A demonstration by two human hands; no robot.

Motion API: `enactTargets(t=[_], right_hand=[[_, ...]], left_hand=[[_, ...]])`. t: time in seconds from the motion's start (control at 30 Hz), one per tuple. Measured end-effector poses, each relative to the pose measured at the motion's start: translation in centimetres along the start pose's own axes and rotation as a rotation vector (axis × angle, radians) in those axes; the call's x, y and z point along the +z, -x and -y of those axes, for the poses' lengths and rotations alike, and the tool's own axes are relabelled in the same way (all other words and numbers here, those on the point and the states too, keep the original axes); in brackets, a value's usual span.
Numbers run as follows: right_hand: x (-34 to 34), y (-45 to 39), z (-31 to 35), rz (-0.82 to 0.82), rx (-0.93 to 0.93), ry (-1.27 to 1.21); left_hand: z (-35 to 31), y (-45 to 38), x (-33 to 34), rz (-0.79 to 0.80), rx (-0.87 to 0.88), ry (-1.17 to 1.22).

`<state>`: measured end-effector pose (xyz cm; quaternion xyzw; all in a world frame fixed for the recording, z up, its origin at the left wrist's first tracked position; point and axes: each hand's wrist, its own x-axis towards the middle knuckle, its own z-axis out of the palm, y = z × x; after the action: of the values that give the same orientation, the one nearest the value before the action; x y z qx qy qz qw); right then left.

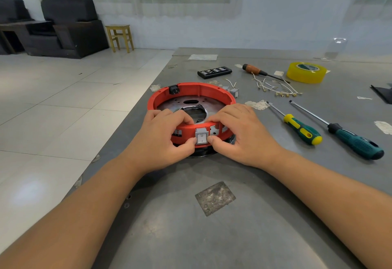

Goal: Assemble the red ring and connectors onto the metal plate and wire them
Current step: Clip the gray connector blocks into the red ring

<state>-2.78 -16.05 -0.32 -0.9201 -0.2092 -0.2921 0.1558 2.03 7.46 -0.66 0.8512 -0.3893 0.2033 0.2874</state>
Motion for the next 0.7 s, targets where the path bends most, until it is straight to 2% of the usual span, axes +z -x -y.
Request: enactTargets(t=[0.7], right_hand=[[0.41, -0.17, -0.03, 0.008, 0.071, -0.063]], left_hand=[[0.18, -0.27, 0.61, 0.042, -0.056, 0.053]])
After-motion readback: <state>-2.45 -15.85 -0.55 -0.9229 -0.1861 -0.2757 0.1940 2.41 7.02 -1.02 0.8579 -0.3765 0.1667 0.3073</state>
